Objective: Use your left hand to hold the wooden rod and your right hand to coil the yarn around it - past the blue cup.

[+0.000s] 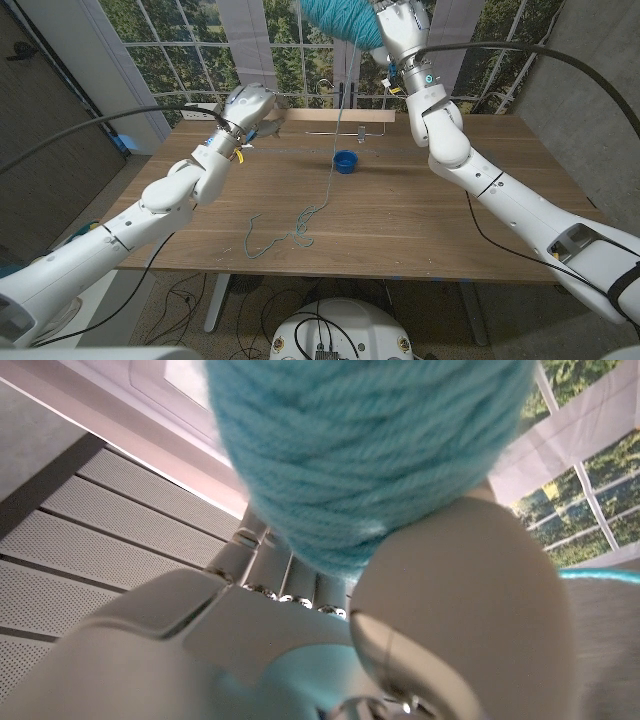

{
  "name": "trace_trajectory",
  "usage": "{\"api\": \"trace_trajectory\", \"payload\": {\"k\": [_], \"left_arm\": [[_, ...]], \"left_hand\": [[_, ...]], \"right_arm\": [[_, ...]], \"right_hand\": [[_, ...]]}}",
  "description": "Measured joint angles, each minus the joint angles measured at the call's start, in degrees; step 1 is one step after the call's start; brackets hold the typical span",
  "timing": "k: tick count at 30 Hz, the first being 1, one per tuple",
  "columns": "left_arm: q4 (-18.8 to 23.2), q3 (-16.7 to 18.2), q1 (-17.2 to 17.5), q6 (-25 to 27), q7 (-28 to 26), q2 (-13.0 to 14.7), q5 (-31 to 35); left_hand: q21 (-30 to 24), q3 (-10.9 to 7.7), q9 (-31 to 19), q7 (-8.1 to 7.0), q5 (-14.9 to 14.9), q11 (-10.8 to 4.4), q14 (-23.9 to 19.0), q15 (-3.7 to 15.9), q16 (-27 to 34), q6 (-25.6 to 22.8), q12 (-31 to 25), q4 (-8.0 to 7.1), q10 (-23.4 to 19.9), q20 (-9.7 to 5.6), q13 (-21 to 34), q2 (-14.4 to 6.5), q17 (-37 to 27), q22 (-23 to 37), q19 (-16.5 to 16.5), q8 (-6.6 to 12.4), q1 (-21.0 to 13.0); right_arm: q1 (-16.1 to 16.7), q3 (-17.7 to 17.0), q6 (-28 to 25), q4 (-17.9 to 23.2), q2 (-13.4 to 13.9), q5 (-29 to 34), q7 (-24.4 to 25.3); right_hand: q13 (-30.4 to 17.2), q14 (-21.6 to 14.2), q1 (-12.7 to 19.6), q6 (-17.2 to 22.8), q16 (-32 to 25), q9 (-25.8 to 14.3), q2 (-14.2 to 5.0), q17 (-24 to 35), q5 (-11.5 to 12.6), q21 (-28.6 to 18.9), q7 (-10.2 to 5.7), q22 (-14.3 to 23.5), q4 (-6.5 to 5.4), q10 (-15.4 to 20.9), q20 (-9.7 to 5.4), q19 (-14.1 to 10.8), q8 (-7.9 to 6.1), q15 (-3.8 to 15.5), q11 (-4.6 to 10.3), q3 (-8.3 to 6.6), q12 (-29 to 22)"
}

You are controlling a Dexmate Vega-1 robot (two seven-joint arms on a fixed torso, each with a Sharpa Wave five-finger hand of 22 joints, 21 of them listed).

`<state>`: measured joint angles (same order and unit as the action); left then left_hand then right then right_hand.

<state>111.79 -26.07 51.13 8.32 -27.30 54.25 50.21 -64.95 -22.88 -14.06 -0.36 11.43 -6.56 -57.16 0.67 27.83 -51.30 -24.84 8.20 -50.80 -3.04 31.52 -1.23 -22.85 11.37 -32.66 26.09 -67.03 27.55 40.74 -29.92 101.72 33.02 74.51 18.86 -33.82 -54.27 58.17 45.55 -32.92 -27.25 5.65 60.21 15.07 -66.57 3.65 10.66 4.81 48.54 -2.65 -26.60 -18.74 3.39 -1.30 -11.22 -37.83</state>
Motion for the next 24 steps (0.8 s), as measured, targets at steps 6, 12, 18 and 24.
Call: {"api": "trace_trajectory", "payload": {"k": [6,12,18,24], "left_arm": [[0.25,1.37,1.53,-0.26,-1.72,0.2,-0.99],[0.27,2.98,2.91,-1.29,-3.73,0.13,-3.15],[0.27,3.72,3.43,-3.2,-4.89,-0.02,-5.99],[-0.07,5.0,3.83,-4.52,-5.04,-0.42,-7.81]], "left_hand": [[-0.33,0.05,0.0,-0.02,0.01,-0.01,0.0,0.0,-0.18,0.01,0.04,-0.06,-0.01,-0.04,0.0,0.01,0.03,-0.3,0.34,0.01,-0.01],[-0.56,0.05,0.0,-0.28,0.03,-0.09,0.0,0.0,-0.38,-0.08,0.27,-0.06,-0.09,-0.04,0.25,0.39,-0.08,-0.3,0.34,0.48,-0.39],[-0.56,0.28,0.0,-0.29,0.11,-0.1,-0.35,0.06,-0.43,-0.08,0.27,-0.29,-0.1,-0.04,0.5,0.39,-0.13,-0.37,0.34,0.49,-0.39],[-0.96,0.31,-0.01,-0.3,0.23,-0.1,-0.35,0.06,-0.6,-0.09,0.48,-0.29,-0.1,-0.03,0.6,0.45,-0.46,-0.52,0.33,0.49,-0.45]], "right_arm": [[-0.63,0.33,-1.95,-0.92,0.39,0.21,-2.51],[-0.78,0.6,-4.28,-1.51,1.71,0.66,-6.04],[-0.14,0.62,-5.22,-1.96,2.75,0.74,-7.39],[0.62,0.7,-7.22,-2.84,3.38,0.37,-10.19]], "right_hand": [[-0.33,-0.01,0.0,0.0,0.1,0.0,0.0,0.16,0.44,0.0,0.0,0.0,0.07,0.09,0.0,0.0,0.07,0.01,0.08,0.07,0.2],[-0.33,-0.11,0.0,0.01,0.23,-0.23,0.0,0.44,0.44,0.0,0.0,0.0,0.1,0.09,0.0,0.0,0.2,0.11,0.08,0.11,0.22],[-0.32,-0.11,0.0,0.01,0.32,-0.24,0.0,0.45,0.44,0.0,0.0,0.01,0.14,0.09,-0.26,0.26,0.22,0.11,0.08,0.16,0.39],[-0.31,-0.3,0.0,0.02,0.82,-0.26,0.0,0.45,0.44,0.0,-0.01,-0.1,0.02,0.09,0.0,0.64,0.6,0.3,0.08,0.49,0.43]]}}
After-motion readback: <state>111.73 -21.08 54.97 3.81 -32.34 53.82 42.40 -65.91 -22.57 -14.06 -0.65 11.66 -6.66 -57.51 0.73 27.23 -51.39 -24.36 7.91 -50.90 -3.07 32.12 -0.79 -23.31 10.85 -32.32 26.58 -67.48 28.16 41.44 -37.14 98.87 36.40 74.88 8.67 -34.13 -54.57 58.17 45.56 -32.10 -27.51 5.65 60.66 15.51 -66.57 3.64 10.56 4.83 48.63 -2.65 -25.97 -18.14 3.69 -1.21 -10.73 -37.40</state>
